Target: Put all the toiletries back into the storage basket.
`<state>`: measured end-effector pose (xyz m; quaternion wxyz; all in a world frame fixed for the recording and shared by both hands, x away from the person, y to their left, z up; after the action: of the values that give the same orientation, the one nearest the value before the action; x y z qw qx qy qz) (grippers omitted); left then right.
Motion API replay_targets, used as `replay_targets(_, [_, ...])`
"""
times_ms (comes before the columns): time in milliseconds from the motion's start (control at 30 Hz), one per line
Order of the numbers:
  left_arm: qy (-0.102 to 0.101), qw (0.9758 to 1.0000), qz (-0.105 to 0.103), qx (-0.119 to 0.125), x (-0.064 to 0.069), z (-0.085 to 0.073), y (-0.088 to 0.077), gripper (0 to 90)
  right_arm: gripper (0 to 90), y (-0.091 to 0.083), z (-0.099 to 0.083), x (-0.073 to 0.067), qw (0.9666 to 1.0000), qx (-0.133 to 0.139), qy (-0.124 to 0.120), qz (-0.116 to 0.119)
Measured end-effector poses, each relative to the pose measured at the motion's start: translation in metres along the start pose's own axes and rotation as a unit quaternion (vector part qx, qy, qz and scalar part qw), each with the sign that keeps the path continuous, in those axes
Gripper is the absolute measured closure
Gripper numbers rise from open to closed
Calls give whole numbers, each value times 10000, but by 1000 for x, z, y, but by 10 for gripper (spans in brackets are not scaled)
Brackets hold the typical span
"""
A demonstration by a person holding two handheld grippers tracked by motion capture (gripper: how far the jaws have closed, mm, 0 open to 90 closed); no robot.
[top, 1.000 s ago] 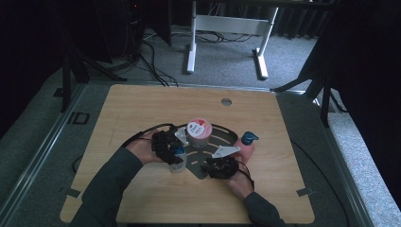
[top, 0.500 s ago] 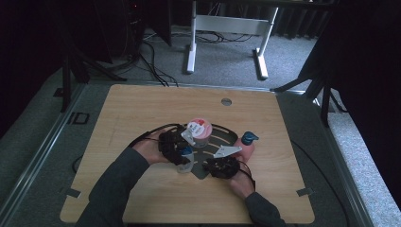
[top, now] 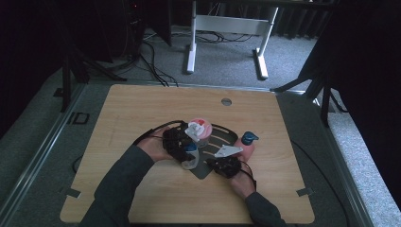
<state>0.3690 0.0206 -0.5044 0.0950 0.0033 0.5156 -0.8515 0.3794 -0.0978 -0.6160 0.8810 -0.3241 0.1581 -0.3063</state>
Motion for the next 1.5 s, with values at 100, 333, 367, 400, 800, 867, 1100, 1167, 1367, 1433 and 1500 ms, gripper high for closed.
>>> replay_targets(100, [-7, 10000, 74, 19, -2, 1, -1, 554, 900, 1, 1, 1, 10000, 13, 9, -62])
replay_targets(333, [-55, 9999, 144, 39, -8, 4, -2, 554, 900, 3, 1, 2, 9999, 5, 20, -131])
replay_targets(367, [-67, 9999, 153, 36, -9, 4, -2, 554, 900, 3, 1, 2, 9999, 1, 32, -117])
replay_targets(400, [-76, 9998, 173, 31, -10, 5, -2, 554, 900, 3, 1, 2, 9999, 3, 41, -111])
replay_targets(800, [-248, 9990, 365, -67, -26, 4, -3, 554, 900, 3, 1, 3, 9999, 24, 84, -60])
replay_targets(867, [-286, 9988, 384, -104, -28, 2, -3, 554, 900, 3, 1, 3, 10000, 25, 82, -50])
replay_targets(1100, [-458, 9980, 429, -115, -38, -4, -3, 554, 900, 3, 1, 3, 9999, 40, 91, -48])
replay_targets(1167, [-513, 9975, 463, -142, -41, -6, -2, 554, 900, 3, 1, 3, 9999, 38, 95, -43])
replay_targets(1367, [-607, 9965, 531, -202, -48, -12, -2, 554, 900, 3, 1, 3, 9999, 38, 80, -54])
replay_targets(1433, [-637, 9962, 551, -223, -51, -13, -1, 554, 900, 3, 1, 3, 9999, 40, 79, -60])
replay_targets(1500, [-675, 9959, 559, -230, -53, -15, -1, 554, 900, 3, 1, 3, 9999, 41, 82, -56])
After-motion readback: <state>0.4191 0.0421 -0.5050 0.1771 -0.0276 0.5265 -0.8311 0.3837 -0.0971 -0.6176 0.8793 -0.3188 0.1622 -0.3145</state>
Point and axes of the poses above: each handheld gripper's, and its own axes: y roughly forward along the jaws, z roughly out of its top, x roughly to its right, the point moved 9 cm from there along y, roughly forward along the jaws, and after that the axes turned 5 degrees about y, right-handed, at the moved point
